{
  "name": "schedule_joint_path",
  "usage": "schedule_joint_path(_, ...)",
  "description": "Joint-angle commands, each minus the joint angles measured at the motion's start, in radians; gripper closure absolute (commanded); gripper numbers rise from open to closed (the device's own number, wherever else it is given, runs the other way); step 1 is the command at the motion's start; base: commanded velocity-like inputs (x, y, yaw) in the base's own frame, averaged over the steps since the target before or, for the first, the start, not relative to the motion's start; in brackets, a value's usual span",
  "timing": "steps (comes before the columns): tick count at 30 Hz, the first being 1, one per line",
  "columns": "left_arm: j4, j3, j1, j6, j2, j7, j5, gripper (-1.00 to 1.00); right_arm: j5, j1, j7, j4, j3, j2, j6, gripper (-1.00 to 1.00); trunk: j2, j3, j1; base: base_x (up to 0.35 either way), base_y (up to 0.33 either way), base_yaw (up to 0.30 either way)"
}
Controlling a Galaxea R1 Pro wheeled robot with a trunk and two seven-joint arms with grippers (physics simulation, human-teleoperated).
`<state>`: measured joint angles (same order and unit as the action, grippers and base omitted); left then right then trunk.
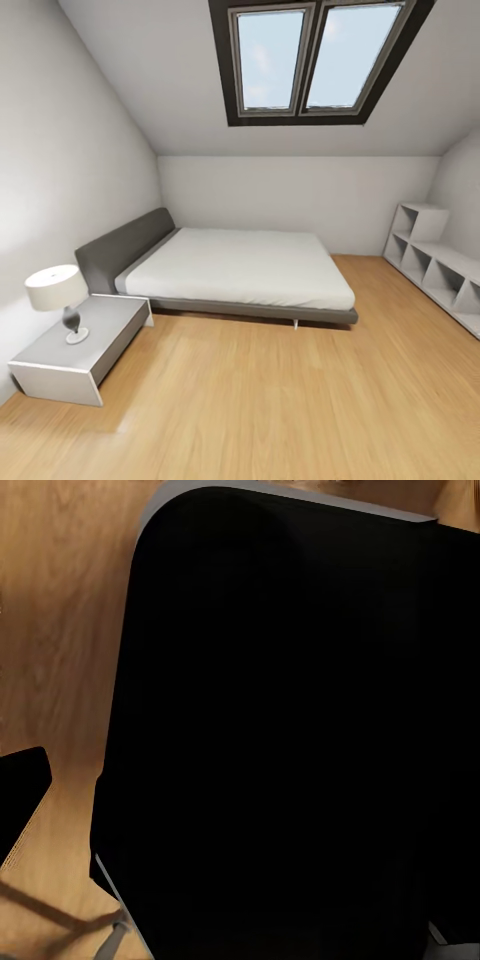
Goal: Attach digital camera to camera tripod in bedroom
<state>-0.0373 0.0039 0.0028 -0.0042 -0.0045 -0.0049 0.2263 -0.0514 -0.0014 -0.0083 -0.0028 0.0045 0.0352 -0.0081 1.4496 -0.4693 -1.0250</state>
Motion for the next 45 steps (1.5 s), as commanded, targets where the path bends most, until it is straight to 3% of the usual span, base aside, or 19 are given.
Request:
schedule_joint_path(1,-0.001,0.0,0.0,0.0,0.0,0.0,0.007,-1.0,-0.005,0.0,-0.001,0.0,0.0,0.0,-0.001,-1.0,0.0,-0.001,0.0,0.0,0.002,-0.247)
schedule_joint_path(12,-0.001,0.001,0.0,0.0,0.0,0.0,0.007,-1.0,-0.005,0.0,0.0,0.0,0.0,0.001,0.0,-1.0,0.0,-0.001,0.0,0.0,0.001,-0.234)
schedule_joint_path(22,-0.001,0.002,0.0,-0.001,0.0,-0.001,0.008,-1.0,-0.005,0.0,0.001,0.0,0.001,0.005,0.002,-1.0,0.0,-0.001,0.0,-0.031,0.03,-0.048)
schedule_joint_path(45,-0.001,0.001,0.0,0.0,0.0,-0.001,0.008,-1.0,-0.005,0.0,0.001,0.0,0.003,0.006,0.002,-1.0,0.0,-0.001,0.0,-0.04,0.228,-0.002)
